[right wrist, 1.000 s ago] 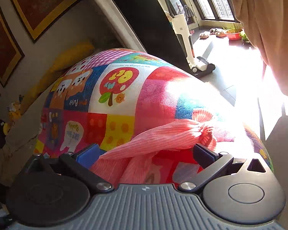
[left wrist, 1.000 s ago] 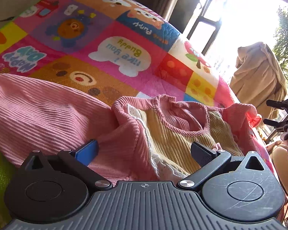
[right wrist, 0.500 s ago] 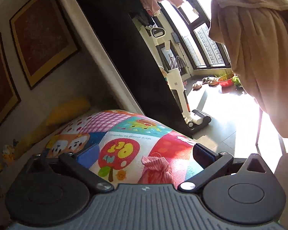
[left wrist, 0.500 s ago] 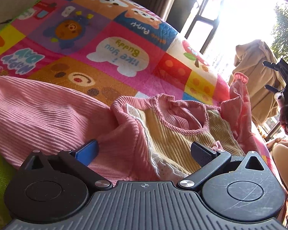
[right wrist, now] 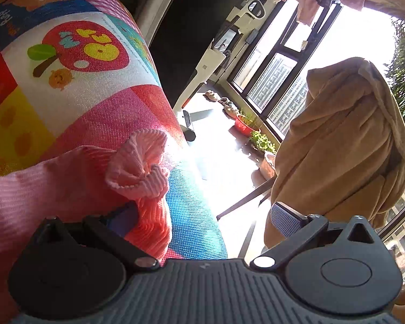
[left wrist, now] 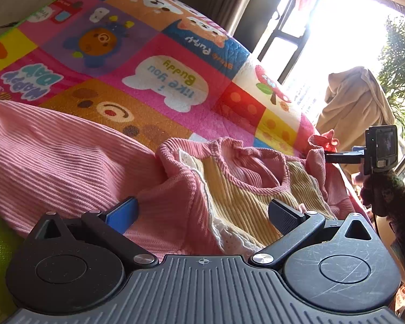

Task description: Fold clothes

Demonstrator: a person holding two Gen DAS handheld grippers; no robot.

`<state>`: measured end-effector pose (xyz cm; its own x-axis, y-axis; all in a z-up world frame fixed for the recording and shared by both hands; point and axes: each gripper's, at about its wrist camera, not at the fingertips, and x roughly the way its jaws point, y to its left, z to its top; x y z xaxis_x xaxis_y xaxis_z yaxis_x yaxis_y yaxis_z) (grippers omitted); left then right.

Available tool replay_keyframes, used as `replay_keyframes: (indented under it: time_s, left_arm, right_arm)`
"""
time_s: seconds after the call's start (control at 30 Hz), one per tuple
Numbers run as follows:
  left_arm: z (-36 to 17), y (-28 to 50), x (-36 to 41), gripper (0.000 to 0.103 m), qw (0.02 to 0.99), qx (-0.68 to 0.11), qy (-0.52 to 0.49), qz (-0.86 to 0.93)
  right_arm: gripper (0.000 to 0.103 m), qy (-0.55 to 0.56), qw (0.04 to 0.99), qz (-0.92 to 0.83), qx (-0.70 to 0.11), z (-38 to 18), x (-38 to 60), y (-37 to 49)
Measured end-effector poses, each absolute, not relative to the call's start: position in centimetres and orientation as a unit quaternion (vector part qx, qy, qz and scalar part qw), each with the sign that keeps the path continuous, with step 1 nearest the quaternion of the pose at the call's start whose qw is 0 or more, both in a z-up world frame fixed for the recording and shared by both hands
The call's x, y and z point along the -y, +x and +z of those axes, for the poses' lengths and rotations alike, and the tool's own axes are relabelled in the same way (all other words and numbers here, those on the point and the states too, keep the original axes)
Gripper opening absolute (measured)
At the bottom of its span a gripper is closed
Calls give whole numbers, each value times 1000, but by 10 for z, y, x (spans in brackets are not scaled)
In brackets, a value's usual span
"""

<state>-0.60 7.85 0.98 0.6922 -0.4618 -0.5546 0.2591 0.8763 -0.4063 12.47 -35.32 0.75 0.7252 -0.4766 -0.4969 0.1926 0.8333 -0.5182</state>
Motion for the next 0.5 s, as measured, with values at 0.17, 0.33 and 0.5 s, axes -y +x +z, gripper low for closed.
replay_keyframes:
  time_s: [0.17, 0.33, 0.5]
  left_arm:
    - [11, -6, -76, 103, 909, -338, -143, -195]
    - [11, -7, -74, 103, 911, -340, -135, -192]
    - [11, -7, -73, 103, 911, -342, -129, -190]
  right_arm:
    - [103, -245, 875, -247, -338, -4, 389, 95]
    - [103, -211, 865, -265, -370, 12, 420, 42]
    - [103, -98, 913, -229, -322, 60, 417, -5]
